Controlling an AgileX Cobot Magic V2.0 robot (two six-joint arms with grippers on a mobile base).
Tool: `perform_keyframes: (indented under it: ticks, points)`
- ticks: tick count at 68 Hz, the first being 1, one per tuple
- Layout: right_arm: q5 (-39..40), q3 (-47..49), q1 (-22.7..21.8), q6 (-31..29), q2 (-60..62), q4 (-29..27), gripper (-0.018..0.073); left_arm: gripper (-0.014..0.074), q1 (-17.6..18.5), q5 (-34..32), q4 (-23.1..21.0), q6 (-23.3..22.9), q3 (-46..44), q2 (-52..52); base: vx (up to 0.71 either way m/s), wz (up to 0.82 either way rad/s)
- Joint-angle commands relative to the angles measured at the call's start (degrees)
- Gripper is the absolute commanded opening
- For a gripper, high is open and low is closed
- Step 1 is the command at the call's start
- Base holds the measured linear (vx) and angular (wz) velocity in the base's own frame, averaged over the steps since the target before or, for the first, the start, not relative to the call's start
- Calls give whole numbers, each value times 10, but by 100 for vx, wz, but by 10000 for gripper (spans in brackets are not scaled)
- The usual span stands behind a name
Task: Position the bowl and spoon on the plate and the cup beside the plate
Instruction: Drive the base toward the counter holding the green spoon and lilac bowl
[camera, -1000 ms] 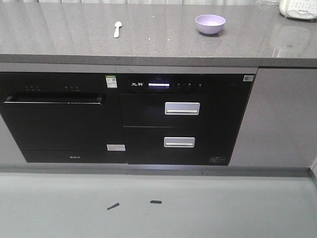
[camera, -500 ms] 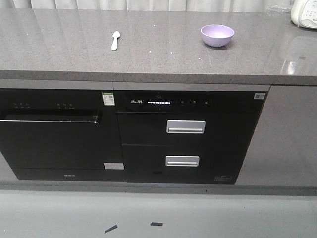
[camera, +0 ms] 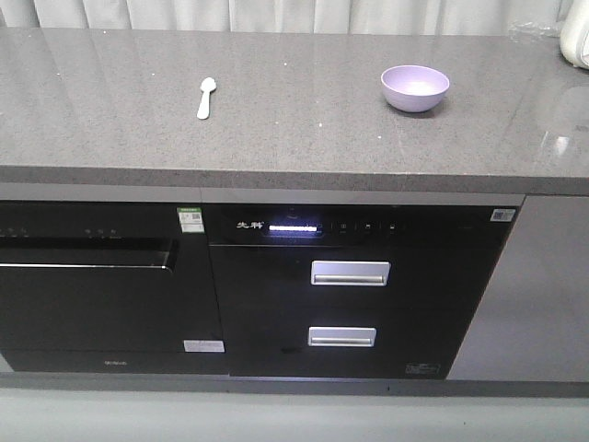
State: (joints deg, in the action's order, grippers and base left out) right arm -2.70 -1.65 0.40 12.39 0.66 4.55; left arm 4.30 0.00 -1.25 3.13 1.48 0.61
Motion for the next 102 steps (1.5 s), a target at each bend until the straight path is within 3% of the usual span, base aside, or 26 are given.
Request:
perform_keyframes:
  ticks: [1,102]
  points:
    - [41,-2,-2,-1,6,4,-11,-6,-1,-40,-1,-4,-5,8,20,-3]
    - [41,-2,-2,-1,6,4,-11,-6,-1,-40,-1,-4,-5,8,16,-5]
